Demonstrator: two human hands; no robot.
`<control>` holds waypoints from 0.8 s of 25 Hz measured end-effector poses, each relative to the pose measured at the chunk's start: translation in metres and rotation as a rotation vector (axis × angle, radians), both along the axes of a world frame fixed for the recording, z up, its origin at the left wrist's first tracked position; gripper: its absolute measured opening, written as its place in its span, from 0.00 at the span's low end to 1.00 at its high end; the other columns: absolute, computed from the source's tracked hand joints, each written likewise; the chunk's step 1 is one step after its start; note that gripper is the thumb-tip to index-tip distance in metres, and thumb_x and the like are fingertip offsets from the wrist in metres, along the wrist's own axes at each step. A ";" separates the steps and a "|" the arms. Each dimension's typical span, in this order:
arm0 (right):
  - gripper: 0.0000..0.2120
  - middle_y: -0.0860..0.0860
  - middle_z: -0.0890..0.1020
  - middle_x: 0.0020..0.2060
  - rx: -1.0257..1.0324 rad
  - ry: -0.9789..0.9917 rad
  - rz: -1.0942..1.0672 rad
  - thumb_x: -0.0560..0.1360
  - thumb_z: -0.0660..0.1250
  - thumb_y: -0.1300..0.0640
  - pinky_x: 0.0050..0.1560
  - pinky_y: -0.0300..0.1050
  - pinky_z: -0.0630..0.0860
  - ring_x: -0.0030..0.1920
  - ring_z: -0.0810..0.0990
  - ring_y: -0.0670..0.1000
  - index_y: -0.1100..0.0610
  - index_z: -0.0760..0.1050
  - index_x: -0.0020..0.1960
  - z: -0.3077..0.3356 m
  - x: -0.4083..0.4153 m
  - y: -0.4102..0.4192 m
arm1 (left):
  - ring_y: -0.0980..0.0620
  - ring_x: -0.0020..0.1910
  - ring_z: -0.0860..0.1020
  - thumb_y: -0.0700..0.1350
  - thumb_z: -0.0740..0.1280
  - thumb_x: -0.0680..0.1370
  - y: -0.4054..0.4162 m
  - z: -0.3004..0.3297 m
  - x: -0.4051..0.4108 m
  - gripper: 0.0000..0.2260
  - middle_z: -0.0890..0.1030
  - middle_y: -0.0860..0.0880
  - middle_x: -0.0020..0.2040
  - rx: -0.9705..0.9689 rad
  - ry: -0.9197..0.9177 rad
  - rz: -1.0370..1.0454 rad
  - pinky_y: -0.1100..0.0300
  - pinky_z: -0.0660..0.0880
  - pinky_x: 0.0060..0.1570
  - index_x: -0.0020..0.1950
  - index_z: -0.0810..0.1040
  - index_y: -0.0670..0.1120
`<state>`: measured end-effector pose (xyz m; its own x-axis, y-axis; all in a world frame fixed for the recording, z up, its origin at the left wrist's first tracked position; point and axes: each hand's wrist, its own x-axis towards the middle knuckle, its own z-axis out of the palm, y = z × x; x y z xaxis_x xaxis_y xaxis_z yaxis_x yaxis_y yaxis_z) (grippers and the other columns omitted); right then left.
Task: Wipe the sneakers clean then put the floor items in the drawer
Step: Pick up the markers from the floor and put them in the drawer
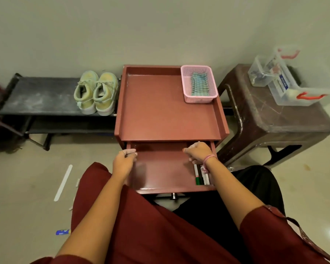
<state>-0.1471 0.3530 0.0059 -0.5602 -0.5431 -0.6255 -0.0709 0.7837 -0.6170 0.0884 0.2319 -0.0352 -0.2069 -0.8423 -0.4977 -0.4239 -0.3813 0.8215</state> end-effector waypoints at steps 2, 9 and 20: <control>0.15 0.54 0.76 0.26 -0.062 0.010 0.066 0.71 0.70 0.55 0.32 0.43 0.74 0.29 0.76 0.54 0.56 0.72 0.27 0.020 0.024 -0.018 | 0.51 0.49 0.81 0.42 0.65 0.78 -0.011 0.015 0.018 0.08 0.82 0.50 0.46 -0.039 0.039 0.043 0.55 0.75 0.54 0.56 0.79 0.47; 0.13 0.52 0.77 0.31 -0.230 -0.014 0.268 0.74 0.69 0.56 0.28 0.38 0.72 0.29 0.75 0.48 0.55 0.71 0.32 0.071 0.124 -0.093 | 0.52 0.47 0.80 0.42 0.66 0.77 -0.056 0.043 0.106 0.07 0.82 0.48 0.47 -0.197 0.081 0.247 0.59 0.72 0.47 0.55 0.80 0.47; 0.15 0.50 0.76 0.28 -0.214 -0.052 0.620 0.73 0.70 0.54 0.31 0.39 0.72 0.30 0.77 0.47 0.54 0.71 0.29 0.044 0.293 -0.201 | 0.43 0.50 0.80 0.37 0.63 0.77 -0.080 -0.038 0.298 0.09 0.82 0.42 0.51 -0.082 -0.052 0.653 0.54 0.74 0.53 0.53 0.81 0.42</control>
